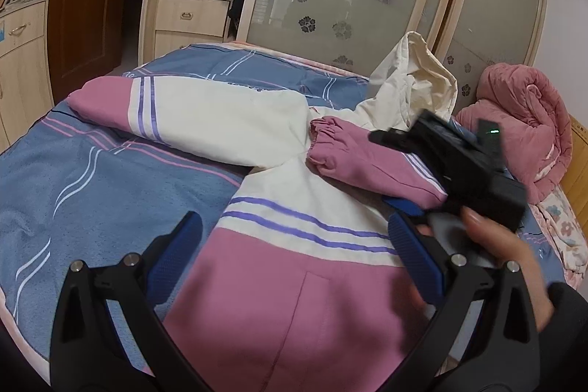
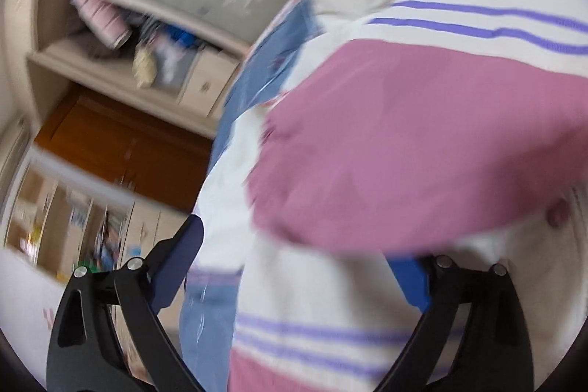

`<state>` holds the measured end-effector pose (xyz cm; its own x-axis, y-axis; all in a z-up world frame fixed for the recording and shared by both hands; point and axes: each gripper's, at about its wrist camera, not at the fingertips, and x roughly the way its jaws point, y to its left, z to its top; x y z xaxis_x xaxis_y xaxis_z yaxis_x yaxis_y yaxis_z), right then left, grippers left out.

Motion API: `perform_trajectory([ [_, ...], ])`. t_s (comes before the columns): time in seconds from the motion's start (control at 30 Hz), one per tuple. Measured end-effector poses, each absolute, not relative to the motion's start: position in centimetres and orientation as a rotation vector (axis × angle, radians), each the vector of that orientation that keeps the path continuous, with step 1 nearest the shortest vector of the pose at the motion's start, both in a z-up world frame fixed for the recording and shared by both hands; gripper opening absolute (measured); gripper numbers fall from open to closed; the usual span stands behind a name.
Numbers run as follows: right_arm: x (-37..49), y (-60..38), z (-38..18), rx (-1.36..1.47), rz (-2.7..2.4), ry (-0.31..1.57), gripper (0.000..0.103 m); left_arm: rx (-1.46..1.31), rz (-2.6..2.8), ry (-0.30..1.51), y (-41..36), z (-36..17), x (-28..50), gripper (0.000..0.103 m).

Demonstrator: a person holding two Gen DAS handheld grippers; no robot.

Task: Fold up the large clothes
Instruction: 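Carry the held sleeve across the jacket chest with the right tool and release, then withdraw the open right tool from the folded sleeve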

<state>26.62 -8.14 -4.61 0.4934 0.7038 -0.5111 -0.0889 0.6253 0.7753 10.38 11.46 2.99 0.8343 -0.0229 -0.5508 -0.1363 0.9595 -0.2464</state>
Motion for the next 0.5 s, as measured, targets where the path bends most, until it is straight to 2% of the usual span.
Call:
perform_trajectory([
  [0.23,15.4,-14.6,3.2,0.284,0.395,0.673,0.095,-0.241,0.056,0.585,9.9,2.9,10.0,0.101],
  [0.27,13.7,-15.6,3.8,0.214,0.346,0.636,0.098,-0.230,0.055,0.592,9.4,2.8,9.9,0.101],
  [0.3,11.7,-16.7,4.4,0.146,0.297,0.585,0.102,-0.223,0.053,0.598,9.0,2.7,9.9,0.101],
  [0.37,8.0,-18.8,5.1,0.065,0.236,0.494,0.102,-0.204,0.039,0.605,8.0,2.6,9.8,0.101],
  [0.5,4.3,-21.9,4.3,-0.004,0.146,0.456,0.102,-0.150,0.025,0.605,5.7,2.7,9.1,0.101],
])
